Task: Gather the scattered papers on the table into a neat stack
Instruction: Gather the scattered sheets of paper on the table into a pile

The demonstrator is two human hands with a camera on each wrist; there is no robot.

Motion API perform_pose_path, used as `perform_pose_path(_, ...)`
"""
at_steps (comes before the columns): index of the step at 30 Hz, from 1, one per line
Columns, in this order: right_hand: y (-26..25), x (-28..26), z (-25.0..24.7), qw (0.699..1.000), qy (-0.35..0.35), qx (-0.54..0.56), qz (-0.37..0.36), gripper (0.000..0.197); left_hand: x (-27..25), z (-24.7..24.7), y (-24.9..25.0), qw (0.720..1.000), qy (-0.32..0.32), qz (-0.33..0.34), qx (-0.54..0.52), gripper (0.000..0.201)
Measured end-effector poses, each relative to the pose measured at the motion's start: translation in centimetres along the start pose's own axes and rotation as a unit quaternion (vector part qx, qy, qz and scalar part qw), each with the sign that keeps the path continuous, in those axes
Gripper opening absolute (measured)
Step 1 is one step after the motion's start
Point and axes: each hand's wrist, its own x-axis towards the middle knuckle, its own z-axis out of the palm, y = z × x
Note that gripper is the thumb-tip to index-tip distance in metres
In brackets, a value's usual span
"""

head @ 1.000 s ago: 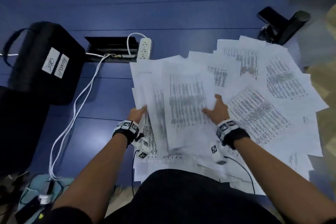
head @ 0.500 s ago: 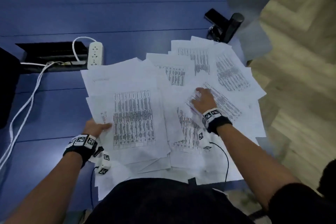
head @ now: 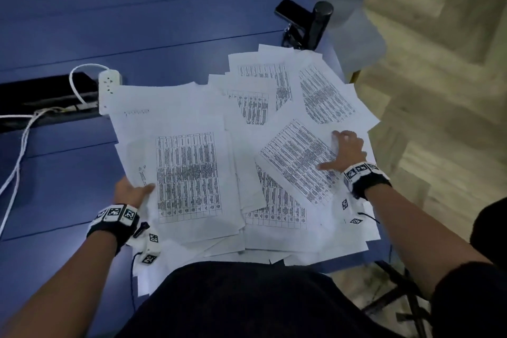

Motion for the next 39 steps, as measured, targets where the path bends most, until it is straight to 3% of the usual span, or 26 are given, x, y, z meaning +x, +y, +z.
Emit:
perform_pose_path(3, -0.9, 0.4, 0.2, 0.995, -0.042, -0.08, -0.042, 0.132, 0.0, 0.1, 0.1, 1.0, 0.015, 0.006, 0.001, 0.049)
perform_pose_path(6, -2.0, 0.6, 0.2, 0.976, -0.076, -0.142, -0.147, 0.135, 0.0, 0.3, 0.2, 1.0, 0.02, 0.005, -0.004, 0.047)
perform_pose_path(9, -3.3, 0.6, -0.1, 0.97, -0.067, -0.103, -0.211, 0.13, 0.1, 0.6, 0.2, 1.0, 0.021, -0.002, -0.003, 0.044)
perform_pose_path(12, -4.0, 1.6, -0.7, 0.987, -0.013, -0.002, -0.162, 0.124, -0.2, 0.9, 0.4, 1.0, 0.029, -0.011, 0.001, 0.043)
perform_pose_path(16, -4.8, 3.0, -1.7, 0.989, 0.003, -0.019, -0.144, 0.12, -0.5, 0.9, 0.7, 1.0, 0.027, -0.006, -0.005, 0.044)
perform_pose_path(24, -6.5, 4.6, -1.4, 0.988, -0.047, 0.094, -0.113, 0.089, -0.4, 1.0, 1.0, 0.999, 0.032, -0.01, 0.012, 0.043)
perform_pose_path(29, -5.0, 3.1, -0.9, 0.999, 0.033, 0.022, -0.025, 0.104, -0.1, 0.5, 0.5, 0.999, 0.032, -0.003, 0.022, 0.038)
perform_pose_path(33, -2.3, 1.5, 0.9, 0.999, -0.039, -0.005, -0.031, 0.15, -0.1, 0.4, 0.0, 0.999, 0.048, -0.015, 0.01, 0.043)
perform_pose_path(36, -0.8, 0.4, 1.1, 0.997, -0.07, -0.029, -0.019, 0.148, 0.0, 0.4, -0.7, 0.999, 0.043, -0.018, 0.023, 0.044)
perform_pose_path(39, 1.2, -0.5, 0.8, 0.999, -0.039, -0.034, 0.012, 0.136, 0.2, 0.3, -1.2, 0.999, 0.034, -0.021, 0.033, 0.046)
